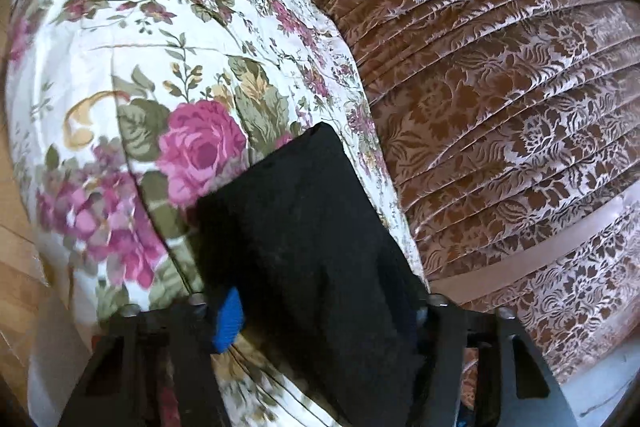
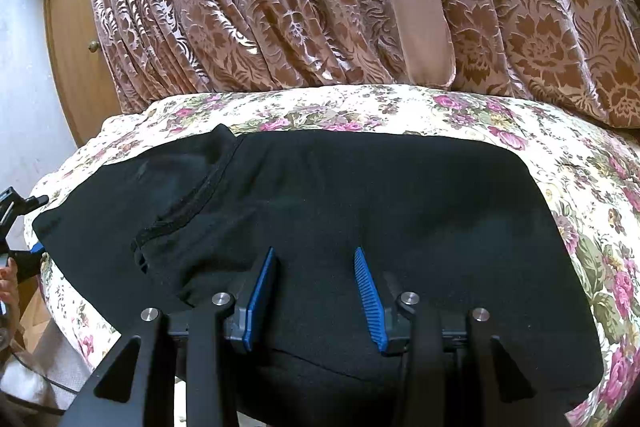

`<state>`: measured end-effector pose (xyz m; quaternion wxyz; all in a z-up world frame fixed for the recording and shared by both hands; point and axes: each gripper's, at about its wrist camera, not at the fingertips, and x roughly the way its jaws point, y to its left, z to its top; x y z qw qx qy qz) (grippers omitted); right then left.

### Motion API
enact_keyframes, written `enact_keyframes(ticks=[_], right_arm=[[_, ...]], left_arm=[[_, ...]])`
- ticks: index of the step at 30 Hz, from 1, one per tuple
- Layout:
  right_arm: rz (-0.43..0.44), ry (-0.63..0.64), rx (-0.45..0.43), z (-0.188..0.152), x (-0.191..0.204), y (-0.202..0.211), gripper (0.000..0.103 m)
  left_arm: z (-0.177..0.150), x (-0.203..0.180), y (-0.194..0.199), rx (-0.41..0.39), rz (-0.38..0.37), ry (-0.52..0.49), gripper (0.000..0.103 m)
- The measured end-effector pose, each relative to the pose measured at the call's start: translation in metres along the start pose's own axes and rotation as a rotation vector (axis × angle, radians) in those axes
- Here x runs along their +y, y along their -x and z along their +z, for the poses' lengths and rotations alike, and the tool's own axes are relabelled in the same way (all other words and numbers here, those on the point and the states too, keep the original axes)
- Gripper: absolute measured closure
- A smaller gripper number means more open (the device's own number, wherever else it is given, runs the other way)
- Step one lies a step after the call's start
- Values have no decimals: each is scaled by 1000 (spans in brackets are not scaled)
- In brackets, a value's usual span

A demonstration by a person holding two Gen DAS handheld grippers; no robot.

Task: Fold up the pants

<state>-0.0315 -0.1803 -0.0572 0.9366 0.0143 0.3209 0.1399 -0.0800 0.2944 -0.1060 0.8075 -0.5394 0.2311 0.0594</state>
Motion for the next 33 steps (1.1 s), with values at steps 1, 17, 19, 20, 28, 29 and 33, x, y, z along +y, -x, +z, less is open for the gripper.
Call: enact_keyframes(ticks=[1, 17, 19, 20, 28, 29, 33], right_arm=[[0, 0, -2, -1, 0, 1, 61], [2, -3, 0, 0, 2, 1, 61], [18, -16, 10, 3, -1, 2, 61], [31, -33, 18, 5, -4, 3, 61], [61, -186, 31, 19, -38, 16, 61], [55, -203, 29, 20, -43, 18, 61], [60, -262, 30, 18, -58, 24, 61]], left_arm=[[1, 2, -3, 1, 21, -2, 64], [-22, -102, 23, -79, -49, -358, 90], [-35, -134, 27, -70, -105, -461, 90], [-39, -143, 28, -65, -121, -489, 90], [-86, -219, 19, 24, -275, -666, 89], [-92, -226, 18, 35, -289, -683, 89], [-117, -249, 10, 111, -361, -728, 89]])
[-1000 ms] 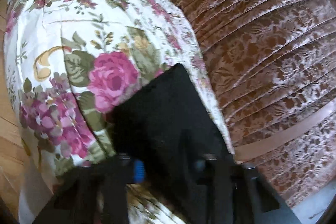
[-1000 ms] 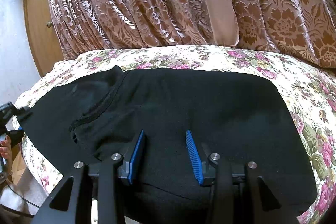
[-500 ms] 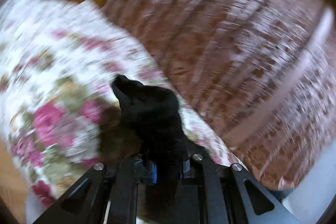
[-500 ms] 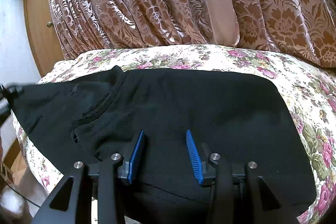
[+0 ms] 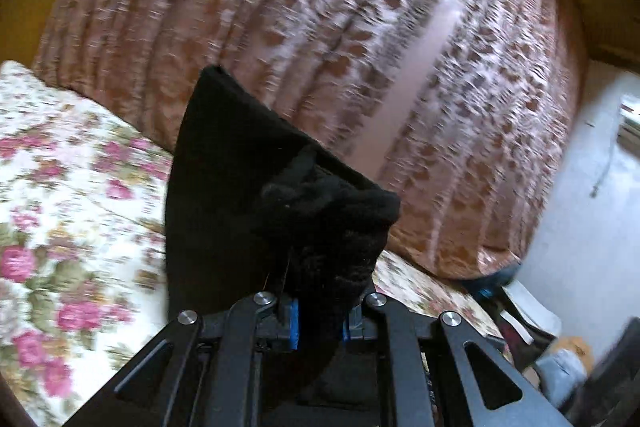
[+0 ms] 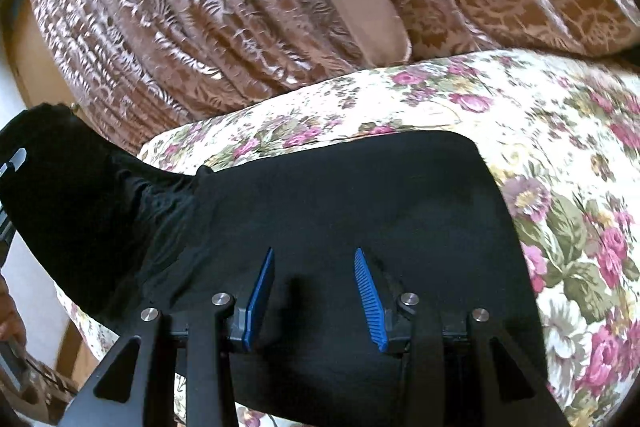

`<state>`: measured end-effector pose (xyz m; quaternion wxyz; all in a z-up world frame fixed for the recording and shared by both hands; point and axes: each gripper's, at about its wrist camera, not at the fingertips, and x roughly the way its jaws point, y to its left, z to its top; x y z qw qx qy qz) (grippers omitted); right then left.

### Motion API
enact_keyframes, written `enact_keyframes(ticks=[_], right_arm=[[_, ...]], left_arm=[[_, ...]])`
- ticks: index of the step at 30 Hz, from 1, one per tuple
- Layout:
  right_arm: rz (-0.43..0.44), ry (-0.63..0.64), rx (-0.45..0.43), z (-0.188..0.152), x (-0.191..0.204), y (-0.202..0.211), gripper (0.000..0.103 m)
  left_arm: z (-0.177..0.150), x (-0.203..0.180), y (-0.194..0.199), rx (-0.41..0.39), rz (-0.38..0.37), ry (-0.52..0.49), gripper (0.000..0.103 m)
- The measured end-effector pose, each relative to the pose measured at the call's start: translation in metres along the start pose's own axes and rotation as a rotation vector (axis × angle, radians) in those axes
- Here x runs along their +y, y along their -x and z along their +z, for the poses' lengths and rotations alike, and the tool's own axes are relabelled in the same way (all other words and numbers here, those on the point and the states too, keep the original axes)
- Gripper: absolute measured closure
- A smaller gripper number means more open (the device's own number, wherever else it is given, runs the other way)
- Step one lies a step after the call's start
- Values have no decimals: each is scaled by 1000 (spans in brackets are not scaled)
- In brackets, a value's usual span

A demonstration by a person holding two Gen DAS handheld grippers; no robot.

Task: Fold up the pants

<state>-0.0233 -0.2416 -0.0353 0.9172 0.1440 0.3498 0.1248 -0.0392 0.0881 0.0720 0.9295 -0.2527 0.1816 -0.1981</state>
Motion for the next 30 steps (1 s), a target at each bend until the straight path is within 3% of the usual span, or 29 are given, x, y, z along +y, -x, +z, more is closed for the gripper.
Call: enact_keyframes(ticks=[10, 19, 24, 27, 30], right_arm=[[49, -102, -14, 5, -17, 7, 61], [115, -269, -73, 17, -51, 25, 61], [162, -329, -97, 21, -65, 34, 61], [192, -302, -95, 22, -59, 36, 61], [225, -267, -70, 22, -48, 30, 61]], left_arm=[[-41, -58, -63, 194, -152, -75, 89], [-112, -83, -119, 425, -167, -156, 88], [-136, -88, -129, 474, -132, -227, 76], [-139, -90, -122, 477, -187, -227, 58], [-133, -93, -112, 485, -239, -207, 57]])
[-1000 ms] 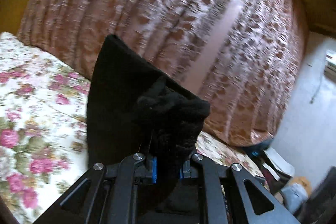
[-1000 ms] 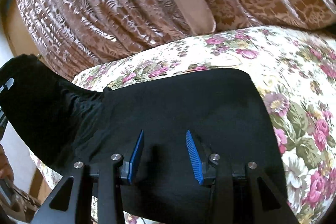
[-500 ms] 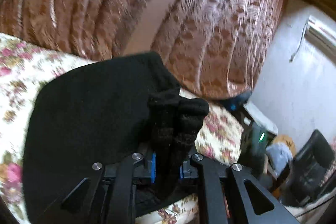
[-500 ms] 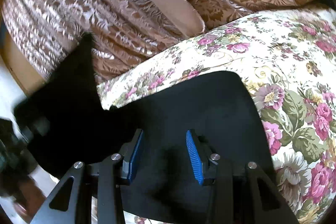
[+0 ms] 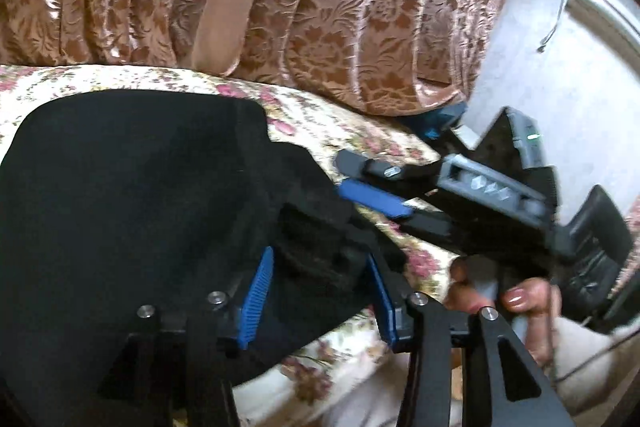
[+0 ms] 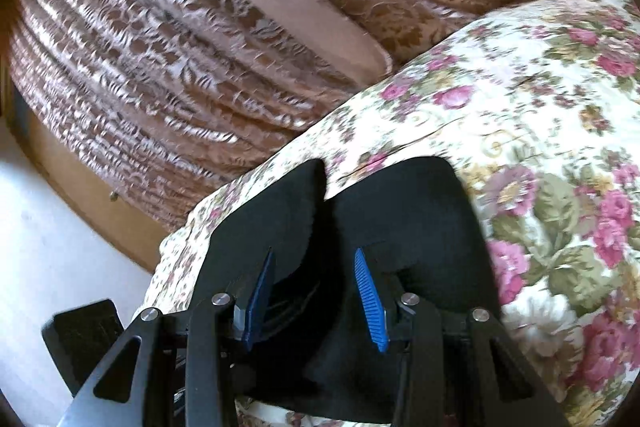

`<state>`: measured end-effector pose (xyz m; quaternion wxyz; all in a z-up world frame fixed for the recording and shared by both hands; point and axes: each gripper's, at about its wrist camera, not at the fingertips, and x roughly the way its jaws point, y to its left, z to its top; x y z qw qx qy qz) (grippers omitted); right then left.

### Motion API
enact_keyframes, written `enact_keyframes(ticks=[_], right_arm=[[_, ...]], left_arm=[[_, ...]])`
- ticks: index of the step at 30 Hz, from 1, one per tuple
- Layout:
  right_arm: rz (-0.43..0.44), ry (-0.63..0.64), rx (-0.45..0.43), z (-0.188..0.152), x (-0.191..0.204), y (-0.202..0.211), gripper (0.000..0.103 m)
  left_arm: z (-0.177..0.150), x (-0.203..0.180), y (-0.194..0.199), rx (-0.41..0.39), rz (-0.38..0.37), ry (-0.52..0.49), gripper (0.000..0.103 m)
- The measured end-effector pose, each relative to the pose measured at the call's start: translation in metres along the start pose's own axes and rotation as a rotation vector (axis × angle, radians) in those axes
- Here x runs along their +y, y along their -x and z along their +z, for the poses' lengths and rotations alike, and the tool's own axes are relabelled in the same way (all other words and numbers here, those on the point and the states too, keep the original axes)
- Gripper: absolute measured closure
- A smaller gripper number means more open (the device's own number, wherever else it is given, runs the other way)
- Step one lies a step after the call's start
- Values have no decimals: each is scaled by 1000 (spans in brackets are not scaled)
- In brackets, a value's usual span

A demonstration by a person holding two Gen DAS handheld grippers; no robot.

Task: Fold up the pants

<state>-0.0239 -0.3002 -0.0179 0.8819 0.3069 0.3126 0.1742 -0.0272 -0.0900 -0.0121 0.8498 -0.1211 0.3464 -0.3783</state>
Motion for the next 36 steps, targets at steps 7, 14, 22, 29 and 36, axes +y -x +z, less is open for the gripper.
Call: enact_keyframes(ticks=[7, 14, 22, 29, 36], right_arm=[[-13, 2, 110, -6, 6, -23, 49], [-29, -60, 197, 1, -3, -43, 48], [-37, -64, 225, -1, 5, -59, 49], [18, -78, 251, -11, 11, -71, 86], [135, -215, 118, 23, -14, -26, 89]], left_arm=[[14, 26, 54, -125, 35, 112, 56], [18, 90, 107, -244, 270, 234, 52], [-5, 143, 103, -180, 379, 358, 52], [-13, 128, 81, -134, 409, 316, 50], [14, 81, 61, -94, 355, 187, 50]])
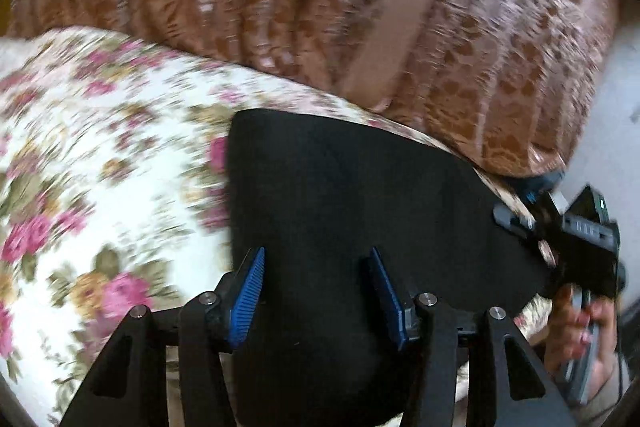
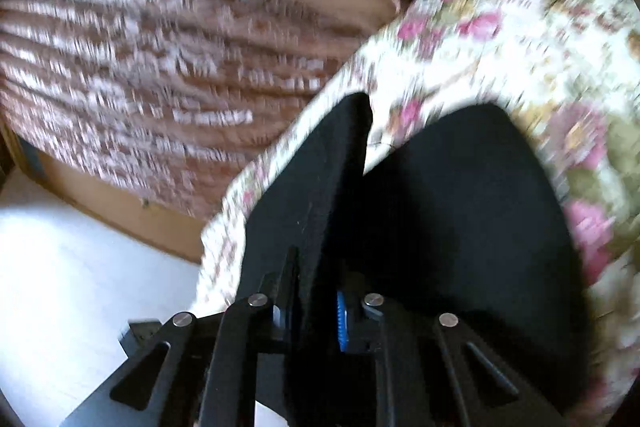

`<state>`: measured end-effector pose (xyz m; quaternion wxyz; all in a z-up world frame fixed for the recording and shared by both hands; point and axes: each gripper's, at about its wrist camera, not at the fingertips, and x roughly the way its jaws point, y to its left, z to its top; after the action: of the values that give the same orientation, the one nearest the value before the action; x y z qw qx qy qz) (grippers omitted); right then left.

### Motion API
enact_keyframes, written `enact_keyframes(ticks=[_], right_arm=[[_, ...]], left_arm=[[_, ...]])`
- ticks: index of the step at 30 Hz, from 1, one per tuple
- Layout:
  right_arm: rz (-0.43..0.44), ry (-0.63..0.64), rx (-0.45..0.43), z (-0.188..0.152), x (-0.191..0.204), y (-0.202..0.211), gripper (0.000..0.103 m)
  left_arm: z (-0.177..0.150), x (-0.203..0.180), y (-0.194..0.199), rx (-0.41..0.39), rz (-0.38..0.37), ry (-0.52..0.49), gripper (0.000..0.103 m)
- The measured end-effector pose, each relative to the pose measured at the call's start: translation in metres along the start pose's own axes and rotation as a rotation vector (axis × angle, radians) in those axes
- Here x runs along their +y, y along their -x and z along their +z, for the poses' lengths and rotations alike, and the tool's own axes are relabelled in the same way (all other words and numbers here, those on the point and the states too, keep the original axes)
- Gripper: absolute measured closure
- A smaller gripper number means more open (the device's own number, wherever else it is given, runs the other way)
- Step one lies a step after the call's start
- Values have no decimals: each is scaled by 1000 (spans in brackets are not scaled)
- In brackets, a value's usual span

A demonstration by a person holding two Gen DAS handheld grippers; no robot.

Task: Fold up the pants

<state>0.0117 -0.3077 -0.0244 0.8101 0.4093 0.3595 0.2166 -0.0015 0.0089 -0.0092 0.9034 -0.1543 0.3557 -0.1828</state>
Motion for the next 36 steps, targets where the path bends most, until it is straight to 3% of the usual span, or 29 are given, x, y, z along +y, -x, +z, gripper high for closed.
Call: enact_keyframes(ticks=[3, 7, 12, 18, 21, 24, 29, 32, 36], right_arm=[[-17, 0, -68, 13, -5, 31, 89], [-75, -16, -79, 20, -26, 49, 89], [-187, -32, -44, 5, -59, 33, 88], [-155, -89, -66, -1, -79, 28, 88], [-203, -29, -65, 0, -66, 29, 84], [-280, 43, -60, 2, -50, 32, 78], [-390, 217, -168, 10, -12, 55, 74], [-413, 299, -182, 22, 15, 56, 75], [-491, 404, -84, 40, 47, 25, 75]], left_arm=[[0, -35, -6, 14, -31, -109, 50], [-7, -65, -17, 17, 32, -254, 50], [-19, -66, -27, 34, 99, -308, 49], [-27, -67, -29, 11, 117, -331, 45], [-22, -67, -23, 29, 114, -321, 45], [-8, -56, -11, 40, 59, -228, 45], [26, -46, -3, 13, 22, -125, 45], [43, -57, -15, 32, 15, -174, 45], [56, -77, -52, 121, 38, -253, 45]])
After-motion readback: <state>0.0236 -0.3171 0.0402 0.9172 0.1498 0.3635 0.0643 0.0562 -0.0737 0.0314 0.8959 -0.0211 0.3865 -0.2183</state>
